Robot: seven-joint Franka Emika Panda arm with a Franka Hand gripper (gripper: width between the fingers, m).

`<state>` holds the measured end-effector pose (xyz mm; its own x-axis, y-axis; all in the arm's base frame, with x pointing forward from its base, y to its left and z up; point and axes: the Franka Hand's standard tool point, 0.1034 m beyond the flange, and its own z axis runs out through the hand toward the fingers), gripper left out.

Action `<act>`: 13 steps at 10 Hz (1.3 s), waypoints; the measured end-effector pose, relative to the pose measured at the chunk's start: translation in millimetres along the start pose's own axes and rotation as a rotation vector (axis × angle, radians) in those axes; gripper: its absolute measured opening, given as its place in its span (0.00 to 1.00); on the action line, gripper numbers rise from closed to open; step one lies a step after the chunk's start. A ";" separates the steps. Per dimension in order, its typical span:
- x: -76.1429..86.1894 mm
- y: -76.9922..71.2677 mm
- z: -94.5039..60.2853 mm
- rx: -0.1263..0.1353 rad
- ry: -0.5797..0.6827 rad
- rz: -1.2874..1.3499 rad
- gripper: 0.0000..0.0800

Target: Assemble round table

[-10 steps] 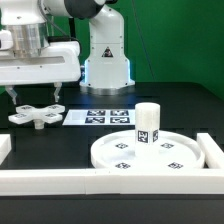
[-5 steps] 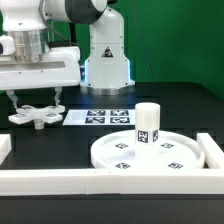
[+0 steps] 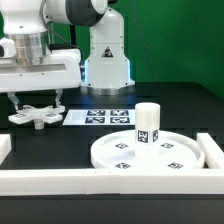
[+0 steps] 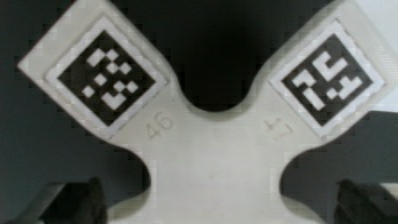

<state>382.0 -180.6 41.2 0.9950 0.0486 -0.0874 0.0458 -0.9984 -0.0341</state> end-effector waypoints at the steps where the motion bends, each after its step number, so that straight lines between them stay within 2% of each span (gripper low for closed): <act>1: -0.5 0.0 1.4 0.000 -0.003 0.000 0.81; 10: -7.4 -0.3 16.2 0.005 -0.036 -0.004 0.81; 13: -7.4 -0.4 16.5 0.005 -0.037 -0.005 0.81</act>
Offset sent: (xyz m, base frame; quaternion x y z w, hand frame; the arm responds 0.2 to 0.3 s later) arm 0.0051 -0.0018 -0.0028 -0.0055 0.0023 -0.0067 1.0000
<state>373.1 -180.1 25.4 0.9908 0.0546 -0.1236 0.0500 -0.9980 -0.0396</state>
